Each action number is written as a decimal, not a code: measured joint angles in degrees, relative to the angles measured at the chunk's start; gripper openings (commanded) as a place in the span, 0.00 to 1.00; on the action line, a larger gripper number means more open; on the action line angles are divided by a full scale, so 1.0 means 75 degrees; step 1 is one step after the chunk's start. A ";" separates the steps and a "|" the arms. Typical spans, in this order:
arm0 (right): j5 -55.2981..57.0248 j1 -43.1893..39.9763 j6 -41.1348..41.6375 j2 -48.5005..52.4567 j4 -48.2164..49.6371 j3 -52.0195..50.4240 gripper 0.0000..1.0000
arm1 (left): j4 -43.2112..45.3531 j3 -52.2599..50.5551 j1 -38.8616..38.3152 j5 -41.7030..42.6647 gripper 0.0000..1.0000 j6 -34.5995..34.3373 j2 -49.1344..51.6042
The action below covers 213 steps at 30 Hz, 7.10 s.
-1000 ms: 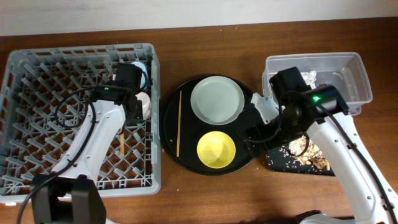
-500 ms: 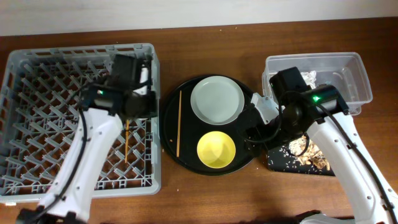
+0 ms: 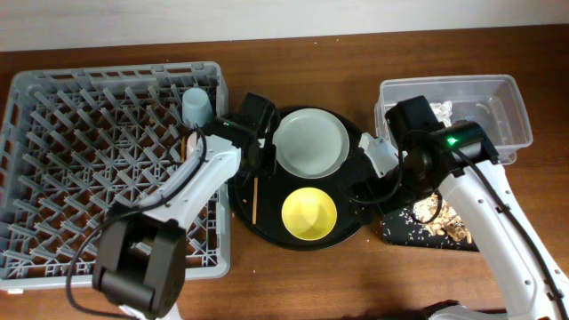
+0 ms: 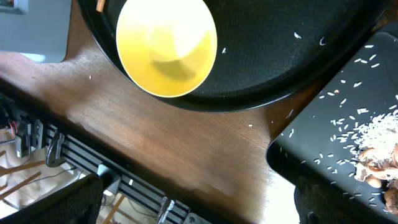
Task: Sort waste into correct bins and load items into the dishwasher rack
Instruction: 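Grasp the second chopstick with the left gripper and carry it to the rack, then release the chopsticks in the rack and move the left gripper toward the plate, then grasp the yellow bowl rim with the left gripper, then carry the yellow bowl into the dish rack and release it, then reach the left gripper to the white plate and grasp its rim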
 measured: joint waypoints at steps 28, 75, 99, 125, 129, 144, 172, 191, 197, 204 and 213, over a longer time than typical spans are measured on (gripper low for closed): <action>0.0003 0.0000 0.0000 0.0000 0.0003 0.0000 0.99 | -0.2605 0.1582 0.0283 -0.2696 0.00 -0.0251 -0.1017; 0.1049 0.0006 -0.0370 0.0000 0.1198 -0.0006 0.99 | -0.0994 -0.0181 -0.1664 0.1833 0.46 0.1084 -0.2081; 0.0667 -0.6356 0.0117 0.0006 0.1504 -0.0006 0.99 | 0.0498 -0.0280 -0.4007 0.0178 0.32 0.0583 -0.0358; 0.0647 -0.6359 0.0119 0.0006 0.1504 -0.0006 0.99 | 0.0717 -0.0635 -0.4089 -0.0778 0.00 0.0286 0.0396; 0.0644 -0.6356 0.0137 0.0006 0.1501 -0.0006 0.99 | 0.0189 -0.0399 -0.4115 -0.0921 0.01 0.0286 0.0396; 0.0641 -0.6371 0.0195 0.0006 0.1513 -0.0006 0.99 | -0.4412 0.2815 0.2486 0.2760 0.00 0.2232 -0.3264; 0.0638 -0.6376 0.0201 0.0006 0.1507 -0.0006 0.99 | -0.2964 -0.2200 0.6796 1.0255 0.06 0.6487 -0.1046; 0.0638 -0.6376 0.0204 0.0006 0.1507 -0.0006 0.99 | -0.4395 -0.0848 0.7493 0.8696 0.00 0.5965 -0.2046; 0.0638 -0.6376 0.0198 0.0006 0.1507 -0.0006 0.99 | -0.2524 -0.0784 0.4220 0.4686 0.00 0.2620 -0.2442; 0.0621 -0.6376 0.0201 0.0006 0.1504 -0.0006 0.99 | -0.0032 -0.0152 0.0396 0.1877 0.00 -0.0061 -0.2387; 0.0621 -0.6376 0.0207 0.0006 0.1507 -0.0006 0.99 | 0.1183 0.1457 -0.0868 0.1256 0.00 -0.0548 0.0522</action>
